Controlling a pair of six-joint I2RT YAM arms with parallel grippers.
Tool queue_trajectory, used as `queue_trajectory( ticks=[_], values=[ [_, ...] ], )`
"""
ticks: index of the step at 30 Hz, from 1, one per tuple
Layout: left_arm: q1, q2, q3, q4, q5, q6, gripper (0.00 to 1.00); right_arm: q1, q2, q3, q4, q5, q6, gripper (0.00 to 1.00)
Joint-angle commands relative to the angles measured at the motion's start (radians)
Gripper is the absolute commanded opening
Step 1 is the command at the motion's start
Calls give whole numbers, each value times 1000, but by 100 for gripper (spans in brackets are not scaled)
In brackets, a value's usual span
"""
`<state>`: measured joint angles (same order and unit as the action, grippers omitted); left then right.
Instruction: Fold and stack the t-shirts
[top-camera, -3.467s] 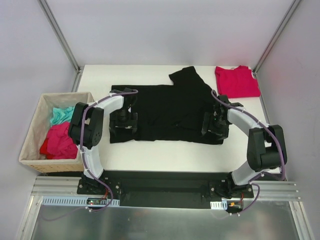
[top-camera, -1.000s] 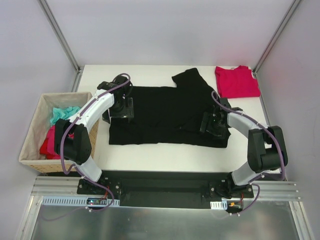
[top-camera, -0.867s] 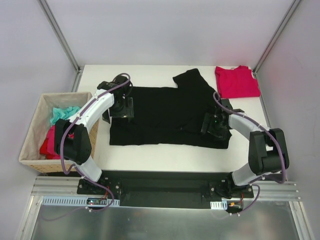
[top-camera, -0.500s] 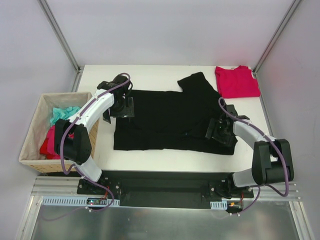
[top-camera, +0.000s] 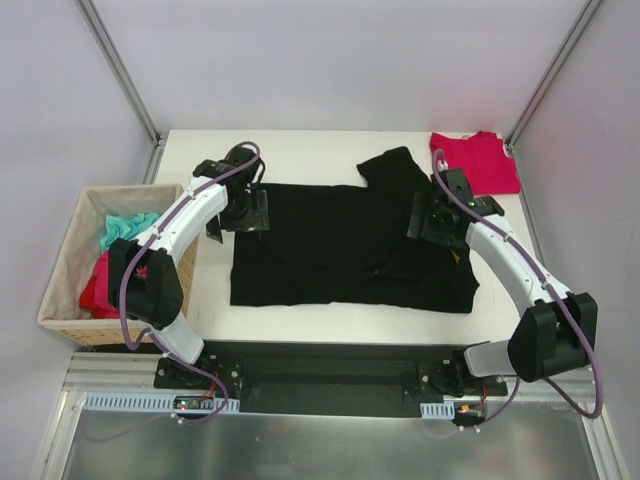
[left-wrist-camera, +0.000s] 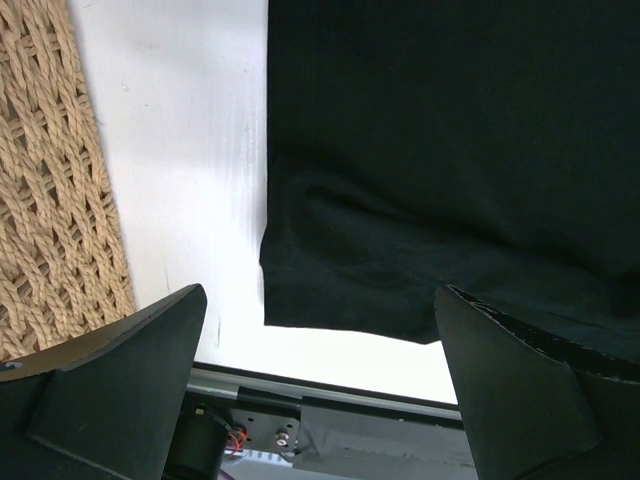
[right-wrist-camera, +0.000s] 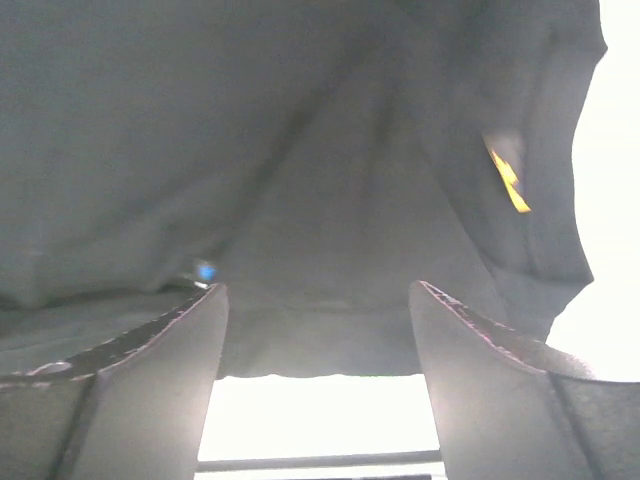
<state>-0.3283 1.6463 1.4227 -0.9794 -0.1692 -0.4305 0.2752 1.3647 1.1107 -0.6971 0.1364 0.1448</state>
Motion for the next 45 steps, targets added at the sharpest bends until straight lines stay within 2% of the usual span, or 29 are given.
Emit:
queue_trajectory(
  ticks=[1, 6, 8, 14, 30, 39, 42, 43, 45],
  values=[
    [-11, -45, -1, 4, -12, -5, 99, 94, 109, 60, -50, 87, -7, 74],
    [-11, -60, -34, 15, -21, 1, 99, 165, 171, -6, 37, 117, 16, 66],
    [-9, -65, -47, 15, -32, 7, 99, 168, 181, -37, 68, 115, 27, 59],
    [-9, -66, -61, 24, -26, 7, 99, 185, 188, -101, 103, 126, 35, 49],
    [-9, -60, -67, 25, -12, 1, 99, 213, 162, -216, 146, 135, 62, 49],
    [-9, -52, -64, 25, -3, -2, 99, 211, 160, -206, 137, 146, 56, 49],
    [-11, -54, -67, 28, -3, -4, 99, 210, 169, -195, 137, 144, 56, 39],
    [-9, -54, -70, 27, -4, -4, 99, 211, 174, -192, 137, 143, 55, 31],
    [-11, -57, -74, 28, -9, -4, 99, 210, 188, -181, 136, 140, 56, 21]
  ],
)
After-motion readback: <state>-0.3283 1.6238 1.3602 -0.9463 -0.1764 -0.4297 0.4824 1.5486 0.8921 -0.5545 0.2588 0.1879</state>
